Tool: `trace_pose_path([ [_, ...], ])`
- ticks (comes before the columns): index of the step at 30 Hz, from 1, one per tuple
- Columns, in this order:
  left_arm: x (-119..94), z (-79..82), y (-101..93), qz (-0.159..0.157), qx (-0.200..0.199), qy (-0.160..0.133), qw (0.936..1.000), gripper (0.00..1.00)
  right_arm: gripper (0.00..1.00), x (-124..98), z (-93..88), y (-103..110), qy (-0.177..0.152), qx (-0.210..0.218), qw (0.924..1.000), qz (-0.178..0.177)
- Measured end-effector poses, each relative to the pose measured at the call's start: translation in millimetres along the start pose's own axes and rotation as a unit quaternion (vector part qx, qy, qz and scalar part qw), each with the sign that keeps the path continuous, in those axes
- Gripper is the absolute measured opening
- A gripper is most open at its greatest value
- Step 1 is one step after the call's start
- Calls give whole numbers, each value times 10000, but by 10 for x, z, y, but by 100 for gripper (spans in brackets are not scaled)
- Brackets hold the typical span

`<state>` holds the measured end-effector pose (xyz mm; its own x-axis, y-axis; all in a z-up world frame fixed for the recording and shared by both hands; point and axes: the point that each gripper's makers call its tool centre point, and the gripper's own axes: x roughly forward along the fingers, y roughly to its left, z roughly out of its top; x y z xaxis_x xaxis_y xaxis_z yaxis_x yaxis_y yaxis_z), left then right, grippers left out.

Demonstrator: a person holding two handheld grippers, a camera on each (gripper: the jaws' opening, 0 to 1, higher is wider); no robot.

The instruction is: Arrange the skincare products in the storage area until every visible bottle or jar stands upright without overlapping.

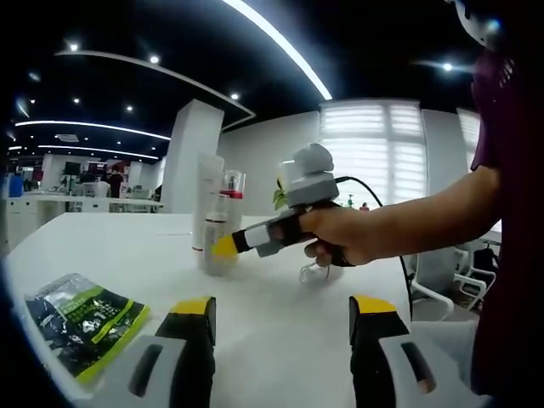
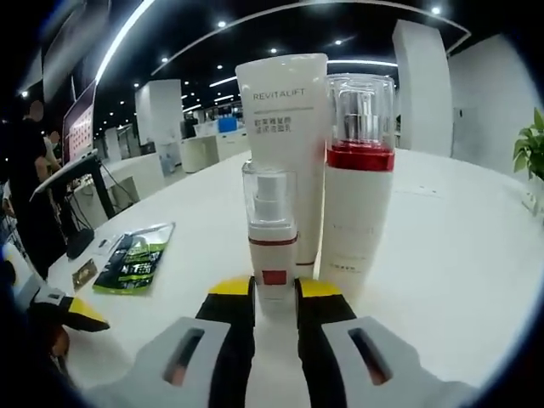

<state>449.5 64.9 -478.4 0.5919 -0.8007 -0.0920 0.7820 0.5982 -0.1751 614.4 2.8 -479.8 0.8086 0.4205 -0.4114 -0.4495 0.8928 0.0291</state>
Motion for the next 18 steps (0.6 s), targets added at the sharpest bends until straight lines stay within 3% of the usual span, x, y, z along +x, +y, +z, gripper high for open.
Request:
trace_pose_path([
  [7,1,6,-8,-19,4,-16,10000,65,16,-55,-13,-103,-33,-213,9991,-357],
  [18,-2,4,-11,-28,17,-14,10000,65,19,7,-80,-9,131,-225,9992,-294],
])
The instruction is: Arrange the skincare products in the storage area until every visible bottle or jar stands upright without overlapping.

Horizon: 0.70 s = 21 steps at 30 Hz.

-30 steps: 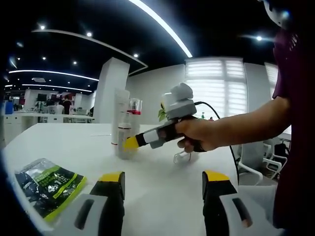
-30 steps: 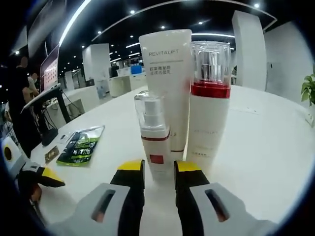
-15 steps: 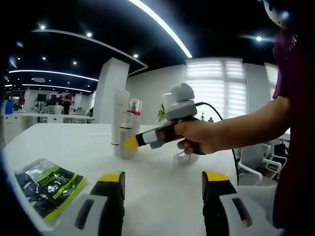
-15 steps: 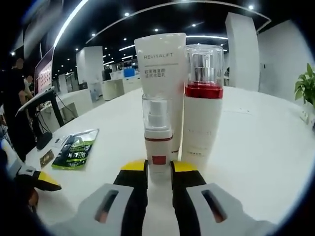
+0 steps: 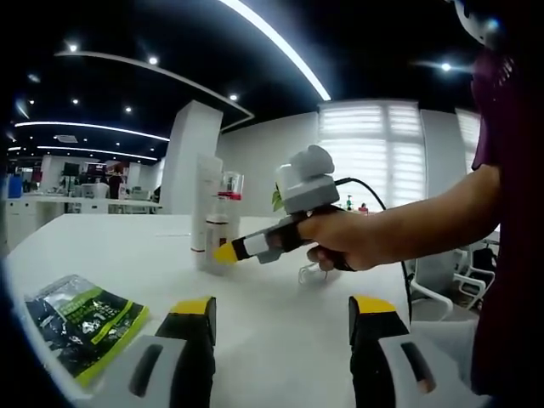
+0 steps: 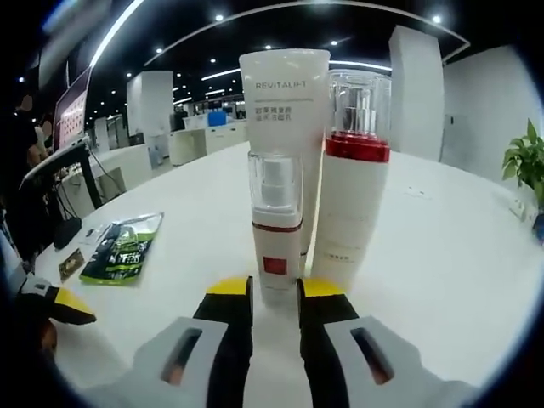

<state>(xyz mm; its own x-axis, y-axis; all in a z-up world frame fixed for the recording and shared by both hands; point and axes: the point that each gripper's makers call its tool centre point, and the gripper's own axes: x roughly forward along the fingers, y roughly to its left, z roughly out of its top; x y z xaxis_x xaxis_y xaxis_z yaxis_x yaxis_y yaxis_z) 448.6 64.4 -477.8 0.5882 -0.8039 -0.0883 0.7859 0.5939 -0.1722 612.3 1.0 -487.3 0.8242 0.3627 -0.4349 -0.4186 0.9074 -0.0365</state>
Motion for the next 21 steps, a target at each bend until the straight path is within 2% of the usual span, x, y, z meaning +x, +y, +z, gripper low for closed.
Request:
trace_pose_path([
  [5,2,-2,1,-3,3,3,10000,65,19,-15,20,2,-16,0,10000,46],
  [10,2,-2,1,-1,4,3,10000,65,22,-81,8,106,51,-198,9996,172],
  [13,-1,0,6,12,-3,0,10000,65,24,-148,34,87,3,-369,9992,136],
  [17,0,0,9,18,5,-2,10000,65,25,-347,56,-3,-35,-404,9990,177],
  [21,1,-7,5,4,11,14,10000,65,24,-605,162,-116,-256,-438,9984,232],
])
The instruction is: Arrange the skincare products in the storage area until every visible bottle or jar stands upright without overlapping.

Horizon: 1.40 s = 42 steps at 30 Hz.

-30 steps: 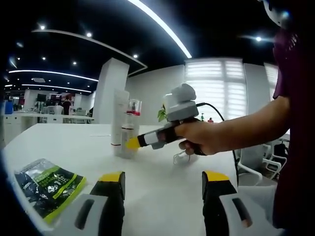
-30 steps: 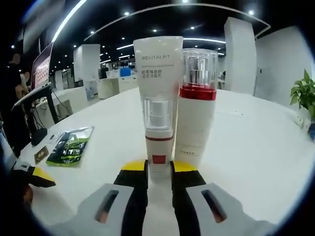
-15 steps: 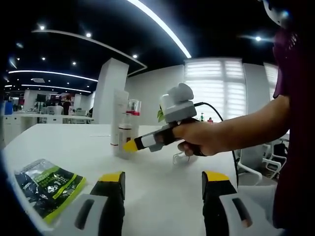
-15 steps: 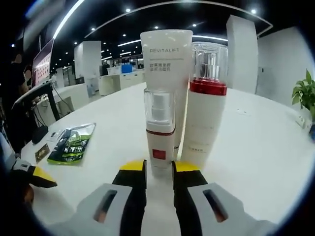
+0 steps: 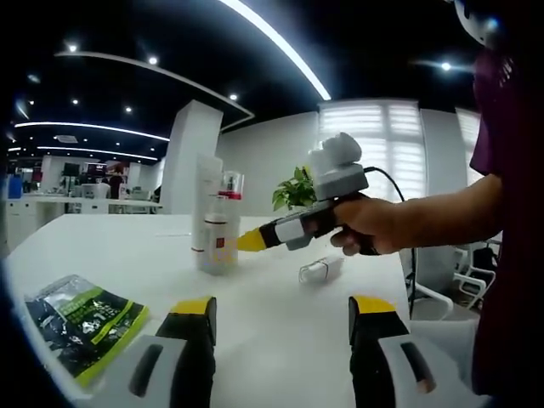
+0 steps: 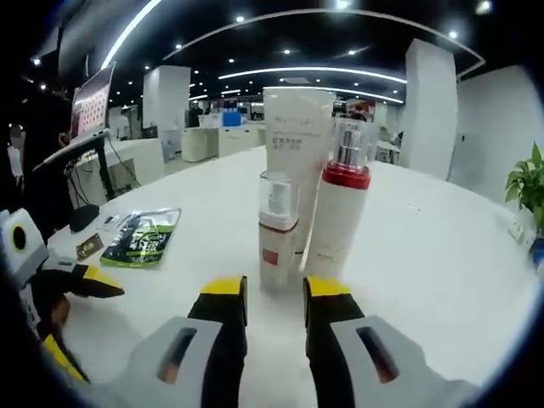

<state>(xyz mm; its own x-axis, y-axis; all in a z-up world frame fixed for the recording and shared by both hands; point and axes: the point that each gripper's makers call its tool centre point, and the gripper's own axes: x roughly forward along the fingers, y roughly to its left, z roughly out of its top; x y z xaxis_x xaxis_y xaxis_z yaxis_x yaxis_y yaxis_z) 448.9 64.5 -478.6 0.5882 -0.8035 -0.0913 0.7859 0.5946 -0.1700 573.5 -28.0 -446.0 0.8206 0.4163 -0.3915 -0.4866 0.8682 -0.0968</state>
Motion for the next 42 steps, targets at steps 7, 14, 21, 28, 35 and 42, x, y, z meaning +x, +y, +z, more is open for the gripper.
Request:
trace_pose_path([
  [7,4,-10,-13,-29,-2,31,10000,65,27,-350,-67,-69,326,-10,9939,1054],
  [14,-3,-2,0,8,-24,16,10000,65,32,-620,-314,-270,696,-426,9864,1428],
  [21,0,-12,-4,-18,-52,43,10000,65,35,-823,-673,-379,1189,-1281,9708,1645],
  [28,11,-38,-7,-16,-57,118,9999,64,34,-771,-827,-310,1664,-2178,9422,1925],
  [35,17,-61,6,14,-77,187,9998,64,28,-672,-917,-242,2045,-2330,9231,2275],
  [42,22,-68,1,6,-121,209,9997,63,21,-656,-1015,-234,2340,-2489,9074,2447],
])
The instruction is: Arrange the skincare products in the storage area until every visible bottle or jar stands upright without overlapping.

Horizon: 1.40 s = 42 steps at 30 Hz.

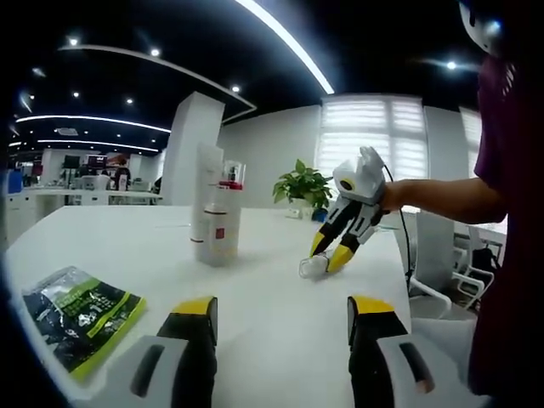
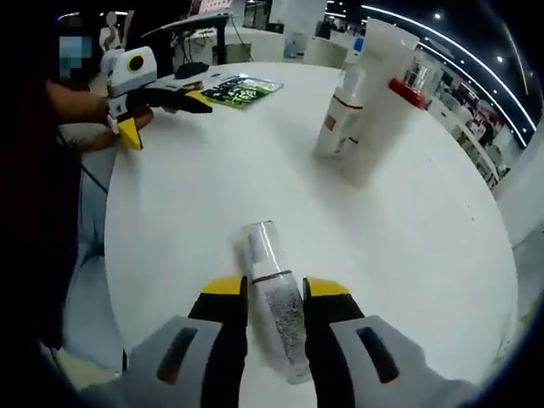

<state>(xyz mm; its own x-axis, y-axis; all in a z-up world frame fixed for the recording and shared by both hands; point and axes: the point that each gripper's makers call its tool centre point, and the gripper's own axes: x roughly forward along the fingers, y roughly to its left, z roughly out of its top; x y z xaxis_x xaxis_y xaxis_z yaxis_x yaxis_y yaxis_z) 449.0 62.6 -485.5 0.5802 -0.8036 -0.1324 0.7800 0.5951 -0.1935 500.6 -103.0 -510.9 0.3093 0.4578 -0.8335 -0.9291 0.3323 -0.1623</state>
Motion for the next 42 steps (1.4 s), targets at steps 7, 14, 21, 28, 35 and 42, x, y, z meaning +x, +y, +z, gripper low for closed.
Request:
trace_pose_path([
  [7,0,-2,-6,-20,-17,7,10000,62,19,19,-15,21,74,50,9999,85],
  [14,-7,2,-7,-24,-55,-13,10000,61,18,-34,96,-16,-128,301,9994,-62],
  [21,-6,9,-14,-48,-106,-25,9999,61,18,-110,379,15,-776,601,9951,-85],
  [28,-4,3,-14,-52,-138,-9,9999,61,18,-44,508,123,-999,682,9927,-21],
  [35,-5,12,-16,-68,-201,-33,9998,61,18,-27,783,230,-1576,966,9826,160],
  [42,-6,31,-16,-99,-280,-79,9995,61,18,-72,1111,356,-2331,1383,9610,546],
])
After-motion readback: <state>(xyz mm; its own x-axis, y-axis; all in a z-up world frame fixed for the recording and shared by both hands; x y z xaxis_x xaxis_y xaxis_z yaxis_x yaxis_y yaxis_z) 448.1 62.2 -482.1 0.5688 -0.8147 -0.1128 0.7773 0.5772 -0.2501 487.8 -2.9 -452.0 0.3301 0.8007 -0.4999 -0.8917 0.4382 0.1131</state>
